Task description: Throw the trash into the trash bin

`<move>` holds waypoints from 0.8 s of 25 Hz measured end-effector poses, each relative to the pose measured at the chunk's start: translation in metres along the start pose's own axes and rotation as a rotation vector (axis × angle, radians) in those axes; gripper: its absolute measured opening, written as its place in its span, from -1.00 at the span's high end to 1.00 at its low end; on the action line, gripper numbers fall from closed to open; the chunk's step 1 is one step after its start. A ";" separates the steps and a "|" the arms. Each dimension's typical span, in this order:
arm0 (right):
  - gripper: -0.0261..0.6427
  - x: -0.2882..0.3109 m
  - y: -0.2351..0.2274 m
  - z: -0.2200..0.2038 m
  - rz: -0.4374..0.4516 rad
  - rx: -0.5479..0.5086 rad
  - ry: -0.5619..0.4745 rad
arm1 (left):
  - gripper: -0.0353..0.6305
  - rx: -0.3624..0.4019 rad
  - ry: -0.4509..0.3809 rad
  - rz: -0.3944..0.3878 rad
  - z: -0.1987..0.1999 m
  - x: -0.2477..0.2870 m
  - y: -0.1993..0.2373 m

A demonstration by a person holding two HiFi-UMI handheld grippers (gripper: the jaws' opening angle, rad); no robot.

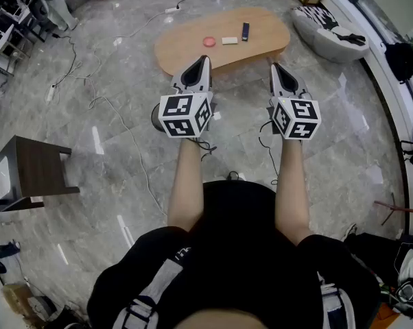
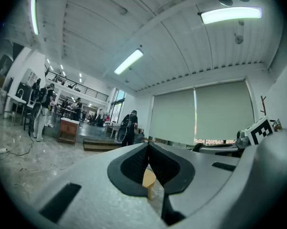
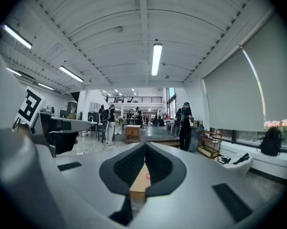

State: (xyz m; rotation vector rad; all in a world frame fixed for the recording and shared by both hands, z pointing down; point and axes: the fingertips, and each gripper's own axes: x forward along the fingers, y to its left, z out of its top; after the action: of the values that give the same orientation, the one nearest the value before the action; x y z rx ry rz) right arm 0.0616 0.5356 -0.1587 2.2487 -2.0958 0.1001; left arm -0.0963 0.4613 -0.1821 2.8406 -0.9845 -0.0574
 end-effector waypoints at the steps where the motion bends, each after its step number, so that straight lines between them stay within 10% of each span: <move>1: 0.89 0.000 0.000 0.001 0.002 0.002 -0.007 | 0.87 -0.002 0.002 0.000 -0.001 0.001 0.000; 20: 0.89 0.015 0.004 0.011 -0.004 0.043 -0.043 | 0.87 -0.051 0.038 -0.043 -0.003 0.000 0.017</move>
State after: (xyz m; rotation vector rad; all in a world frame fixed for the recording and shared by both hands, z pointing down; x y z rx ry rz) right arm 0.0587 0.5196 -0.1686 2.2988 -2.1303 0.0982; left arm -0.1063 0.4486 -0.1764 2.8057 -0.9007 -0.0325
